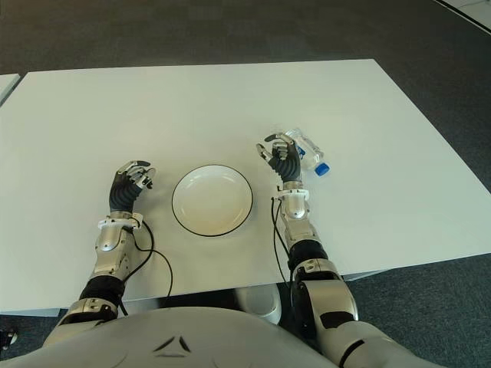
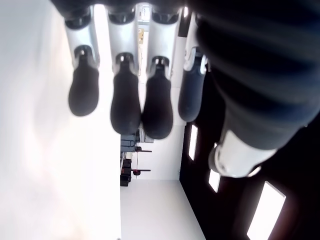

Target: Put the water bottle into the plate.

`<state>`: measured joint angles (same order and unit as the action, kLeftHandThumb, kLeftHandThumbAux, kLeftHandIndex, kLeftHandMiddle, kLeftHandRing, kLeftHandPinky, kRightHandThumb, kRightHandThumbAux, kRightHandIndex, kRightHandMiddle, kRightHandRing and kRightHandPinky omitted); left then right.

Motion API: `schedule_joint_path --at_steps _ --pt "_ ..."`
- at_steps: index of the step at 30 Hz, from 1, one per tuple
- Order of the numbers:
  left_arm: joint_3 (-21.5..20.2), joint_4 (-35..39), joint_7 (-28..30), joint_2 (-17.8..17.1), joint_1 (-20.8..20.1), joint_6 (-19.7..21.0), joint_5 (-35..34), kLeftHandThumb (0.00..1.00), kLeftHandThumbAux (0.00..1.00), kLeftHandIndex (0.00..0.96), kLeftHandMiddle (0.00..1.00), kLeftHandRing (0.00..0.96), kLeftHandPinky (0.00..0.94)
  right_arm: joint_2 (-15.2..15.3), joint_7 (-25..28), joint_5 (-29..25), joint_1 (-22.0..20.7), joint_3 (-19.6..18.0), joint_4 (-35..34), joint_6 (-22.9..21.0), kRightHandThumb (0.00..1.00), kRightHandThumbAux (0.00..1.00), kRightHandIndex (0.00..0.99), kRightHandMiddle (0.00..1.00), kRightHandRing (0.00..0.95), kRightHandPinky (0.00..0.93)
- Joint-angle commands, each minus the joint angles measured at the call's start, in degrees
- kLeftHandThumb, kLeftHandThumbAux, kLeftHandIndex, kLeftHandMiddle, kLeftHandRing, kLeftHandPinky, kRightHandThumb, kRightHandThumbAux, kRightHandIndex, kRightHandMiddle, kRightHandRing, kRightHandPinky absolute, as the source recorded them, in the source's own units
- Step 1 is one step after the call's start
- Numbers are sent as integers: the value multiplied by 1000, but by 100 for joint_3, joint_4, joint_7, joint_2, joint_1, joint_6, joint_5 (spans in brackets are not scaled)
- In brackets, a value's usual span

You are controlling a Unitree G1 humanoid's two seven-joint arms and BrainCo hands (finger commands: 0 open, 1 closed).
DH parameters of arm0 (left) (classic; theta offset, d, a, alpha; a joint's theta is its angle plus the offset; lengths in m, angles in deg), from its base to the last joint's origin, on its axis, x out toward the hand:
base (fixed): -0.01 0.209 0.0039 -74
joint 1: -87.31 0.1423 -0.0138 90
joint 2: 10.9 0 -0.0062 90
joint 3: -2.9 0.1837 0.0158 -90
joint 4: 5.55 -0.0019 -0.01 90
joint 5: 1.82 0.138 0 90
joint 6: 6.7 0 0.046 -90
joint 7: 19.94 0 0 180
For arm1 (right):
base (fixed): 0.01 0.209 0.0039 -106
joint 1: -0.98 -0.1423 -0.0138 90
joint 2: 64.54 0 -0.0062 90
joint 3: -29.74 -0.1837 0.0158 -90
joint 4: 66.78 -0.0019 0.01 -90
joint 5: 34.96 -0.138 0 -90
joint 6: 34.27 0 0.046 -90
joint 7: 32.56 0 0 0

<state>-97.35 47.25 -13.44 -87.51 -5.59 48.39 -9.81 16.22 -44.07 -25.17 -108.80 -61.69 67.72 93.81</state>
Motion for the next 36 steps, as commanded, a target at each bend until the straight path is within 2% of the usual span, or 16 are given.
schedule_joint_path --at_steps 1,4,7,10,15,19,20,21,22,23,25,29,32,36 --pt "-29 -113 -26 91 64 104 -53 705 715 435 679 671 645 88 108 -87 125 -52 -807 -204 744 711 441 900 903 885" --pt "-40 -141 -42 108 51 71 -43 705 715 435 675 667 646 183 123 -83 147 -92 -1125 -206 745 710 441 899 903 880" --pt "-43 -165 -29 102 39 16 -22 705 715 435 677 669 655 378 -76 241 138 -109 -1359 -154 743 711 441 897 900 879" --pt "-43 -192 -35 108 21 14 -13 706 715 435 677 671 657 540 -583 877 83 -87 -1545 -224 741 711 441 896 898 879" --pt "-38 -210 -22 99 26 -12 -5 706 715 435 679 673 657 679 -1469 1903 -51 14 -1829 -660 733 711 440 895 893 878" --pt "-34 -219 -3 90 33 -30 -6 706 715 435 684 679 661 786 -1780 2249 -112 86 -1895 -904 722 711 440 881 870 841" --pt "-34 -218 0 90 34 -29 -8 706 716 435 684 679 661 814 -1814 2300 -124 105 -1897 -971 721 710 439 859 845 806" --pt "-39 -215 6 93 37 -16 -24 706 716 435 684 679 661 850 -1793 2359 -170 122 -1892 -1158 718 709 437 826 809 755" --pt "-43 -213 11 94 39 -8 -35 705 716 435 682 677 658 874 -1779 2398 -202 136 -1890 -1293 712 710 429 621 593 547" --pt "-46 -212 14 95 40 -2 -42 705 716 434 681 675 656 887 -1773 2416 -220 150 -1894 -1382 707 711 423 488 453 411" --pt "-48 -232 16 88 35 -31 -36 705 716 434 681 675 657 923 -1724 2459 -373 177 -1762 -1676 703 711 417 374 337 303" --pt "-49 -254 -7 80 35 -57 -12 705 716 434 686 681 667 1054 -1645 2541 -761 255 -1351 -2243 639 555 148 155 125 122" --pt "-53 -248 -9 92 44 -61 -25 705 716 434 684 678 664 1119 -1715 2762 -892 379 -1257 -2786 645 453 48 50 41 39" --pt "-52 -238 20 95 57 -62 -47 705 716 434 683 677 662 1157 -1649 3004 -981 581 -1244 -3477 653 361 12 13 10 10"
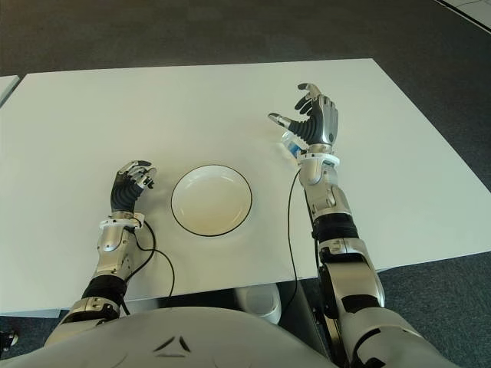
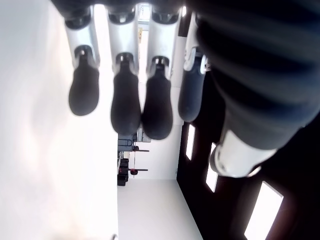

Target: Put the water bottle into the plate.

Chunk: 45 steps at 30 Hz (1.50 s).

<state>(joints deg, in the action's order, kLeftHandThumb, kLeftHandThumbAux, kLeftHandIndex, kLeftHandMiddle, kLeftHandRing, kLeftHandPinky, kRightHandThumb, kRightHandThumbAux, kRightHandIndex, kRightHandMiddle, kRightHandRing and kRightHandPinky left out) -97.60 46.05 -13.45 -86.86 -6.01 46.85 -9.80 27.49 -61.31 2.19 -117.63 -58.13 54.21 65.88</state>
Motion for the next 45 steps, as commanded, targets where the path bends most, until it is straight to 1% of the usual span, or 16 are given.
schedule_joint_path --at_steps 1,2,4,8,13,18,21,24,28,37,41,45 --pt "-29 -112 26 32 100 112 -60 705 716 434 683 677 662 21 137 332 -141 284 126 -925 653 337 8 8 6 6" --pt "-33 -105 36 36 103 128 -77 705 716 434 682 676 662 0 216 424 -243 380 262 -1231 651 310 5 5 4 4" --pt "-36 -96 61 41 111 127 -102 706 716 434 679 672 657 -33 312 519 -426 525 569 -1627 646 271 2 2 2 2" --pt "-26 -78 101 42 125 102 -130 706 716 434 676 669 657 -44 397 462 -709 694 1139 -1926 642 219 0 0 0 0" --pt "-10 -11 132 43 155 124 -154 706 716 434 676 669 657 -6 581 308 -1045 850 1938 -2068 635 188 0 0 0 0" --pt "-3 35 147 46 174 148 -184 706 716 434 674 668 655 -30 682 230 -1244 986 2412 -2192 628 172 0 0 0 0" --pt "-8 47 185 51 178 138 -215 706 716 434 674 668 655 -94 676 177 -1336 1053 2664 -2237 624 164 0 0 0 0" --pt "-17 47 215 51 179 127 -234 706 716 434 678 673 659 -216 625 131 -1449 1131 3119 -2249 621 158 0 0 0 0" --pt "-12 73 221 40 198 136 -232 706 716 434 684 677 661 -250 638 89 -1552 1212 3492 -2220 617 154 0 0 0 0" --pt "-20 167 143 56 231 213 -210 707 716 435 681 672 653 -195 677 31 -1579 1430 4128 -2080 607 154 0 0 0 0" --pt "-19 186 122 59 225 258 -202 707 716 435 679 671 656 -216 705 28 -1566 1530 4274 -2118 602 158 0 0 0 0" --pt "-24 189 162 66 214 273 -238 706 716 435 679 673 659 -319 844 28 -1522 1636 4401 -2296 618 167 0 0 0 0"
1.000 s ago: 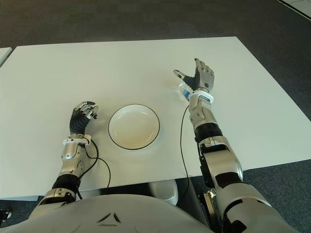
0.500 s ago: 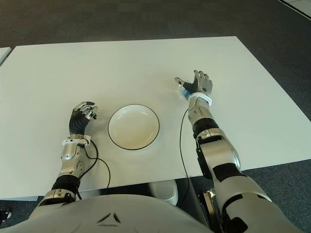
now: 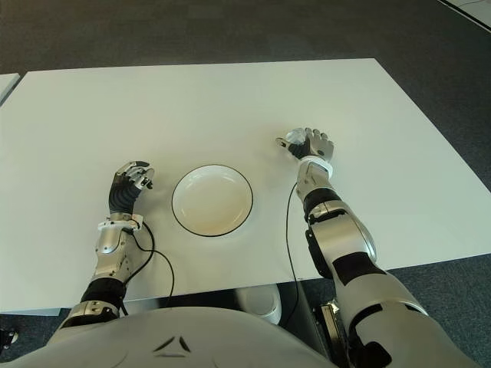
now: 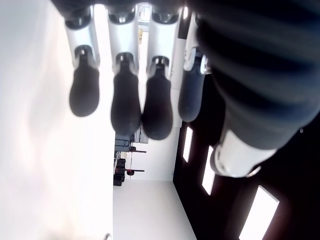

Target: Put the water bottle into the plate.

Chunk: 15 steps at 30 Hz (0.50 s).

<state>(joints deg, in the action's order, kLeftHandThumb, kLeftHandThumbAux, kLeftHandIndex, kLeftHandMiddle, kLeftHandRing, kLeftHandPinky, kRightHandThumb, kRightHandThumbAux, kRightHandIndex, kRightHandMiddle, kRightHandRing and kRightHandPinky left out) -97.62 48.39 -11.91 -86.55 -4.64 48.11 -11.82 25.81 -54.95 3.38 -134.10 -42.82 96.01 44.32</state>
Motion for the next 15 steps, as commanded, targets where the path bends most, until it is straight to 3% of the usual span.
schedule_joint_path --at_steps 1,15 --pt "-26 -48 10 38 73 148 -44 706 716 435 679 673 660 -173 229 -103 140 116 242 -168 620 168 0 0 0 0" --pt "-32 -75 24 10 48 54 -21 706 716 435 684 679 666 -482 762 -227 299 193 484 -800 646 191 0 0 0 0"
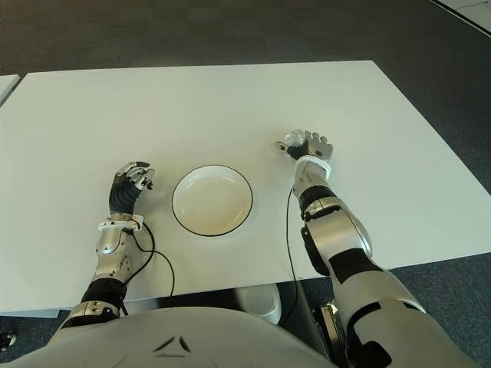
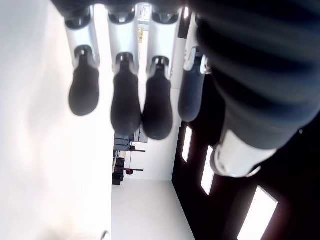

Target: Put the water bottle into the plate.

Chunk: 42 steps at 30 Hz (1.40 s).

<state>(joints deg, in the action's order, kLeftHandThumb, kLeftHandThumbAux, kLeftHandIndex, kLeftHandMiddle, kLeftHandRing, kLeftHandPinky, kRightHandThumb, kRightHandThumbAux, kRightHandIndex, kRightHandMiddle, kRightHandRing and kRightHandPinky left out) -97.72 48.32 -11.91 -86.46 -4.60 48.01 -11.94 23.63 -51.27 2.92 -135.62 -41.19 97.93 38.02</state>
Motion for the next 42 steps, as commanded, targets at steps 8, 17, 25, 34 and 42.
schedule_joint_path --at_steps 8,17,25,34,42 --pt "-18 -24 72 -16 54 120 -43 706 716 434 682 675 660 -332 835 -7 562 307 408 -535 650 220 0 0 0 0" --pt "-16 49 69 -31 83 170 -40 706 716 435 695 687 676 -313 1030 22 612 472 428 -666 646 256 0 0 0 0" --pt "-27 50 41 -54 66 207 -21 706 716 435 699 691 670 -282 1000 -78 590 412 423 -639 656 381 22 33 55 162" --pt "-57 28 104 -40 41 195 -105 706 716 435 678 671 660 -275 590 -501 693 -109 377 -491 693 544 356 200 204 320" --pt "-70 5 123 -37 29 136 -116 706 715 435 688 680 671 -286 166 -799 722 -537 353 -251 724 689 431 506 548 574"
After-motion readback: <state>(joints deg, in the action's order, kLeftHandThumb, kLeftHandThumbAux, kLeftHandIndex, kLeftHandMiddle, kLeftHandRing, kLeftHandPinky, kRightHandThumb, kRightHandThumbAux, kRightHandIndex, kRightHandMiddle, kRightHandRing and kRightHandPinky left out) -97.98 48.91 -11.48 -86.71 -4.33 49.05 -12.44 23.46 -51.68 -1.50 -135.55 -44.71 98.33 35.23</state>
